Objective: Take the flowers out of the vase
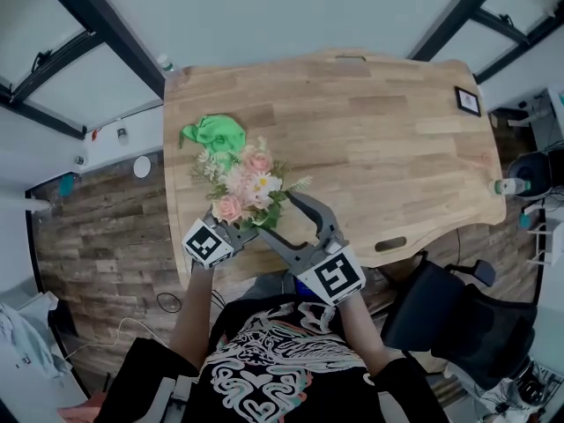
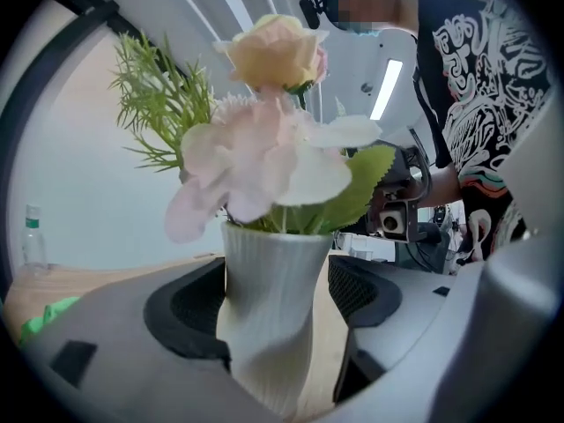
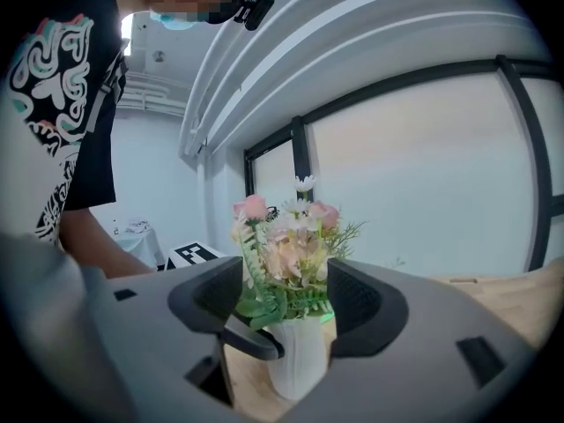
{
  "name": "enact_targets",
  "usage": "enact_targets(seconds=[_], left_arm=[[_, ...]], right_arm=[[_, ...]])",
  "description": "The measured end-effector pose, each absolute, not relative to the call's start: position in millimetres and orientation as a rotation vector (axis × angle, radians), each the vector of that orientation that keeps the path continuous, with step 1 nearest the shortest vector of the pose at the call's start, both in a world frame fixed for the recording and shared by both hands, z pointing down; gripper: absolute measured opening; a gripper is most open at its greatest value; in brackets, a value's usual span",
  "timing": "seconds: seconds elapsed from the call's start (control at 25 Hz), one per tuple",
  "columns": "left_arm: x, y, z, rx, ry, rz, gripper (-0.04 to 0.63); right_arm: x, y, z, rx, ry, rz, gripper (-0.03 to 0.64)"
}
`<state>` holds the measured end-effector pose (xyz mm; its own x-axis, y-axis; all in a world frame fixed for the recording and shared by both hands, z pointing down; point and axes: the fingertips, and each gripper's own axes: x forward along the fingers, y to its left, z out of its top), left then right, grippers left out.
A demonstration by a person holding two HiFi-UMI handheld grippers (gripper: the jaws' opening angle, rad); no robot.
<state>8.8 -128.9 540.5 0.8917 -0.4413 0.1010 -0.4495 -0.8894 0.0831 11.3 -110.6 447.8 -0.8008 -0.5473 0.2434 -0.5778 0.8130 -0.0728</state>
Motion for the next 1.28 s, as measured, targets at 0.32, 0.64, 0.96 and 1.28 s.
enact_targets(seconds=[0.32,0.64,0.96,1.28], left_arm=[[17.0,-133.4,535.9,2.921,-0.681,0.110,0.345],[18.3,-135.4,537.3,2.942,-0.607,0.148,0.341],[19.2,-133.9,544.4,2.997,-0.597,0.209,0.337],[19.8,-134.8,540.5,2.969,-0.599,0.187,0.334]], right_arm=[[-1.9,-123.5,453.8,0.863,-2.751,0.166,0.270],[-7.9,-134.8,457.1,0.897,-2.731,0.120,0.268],[-17.1,-142.6,460.4,0.907,-2.717,0.128,0.270],[-19.1,-151.3,464.3,0.962,-2.702,0.064,0.267]])
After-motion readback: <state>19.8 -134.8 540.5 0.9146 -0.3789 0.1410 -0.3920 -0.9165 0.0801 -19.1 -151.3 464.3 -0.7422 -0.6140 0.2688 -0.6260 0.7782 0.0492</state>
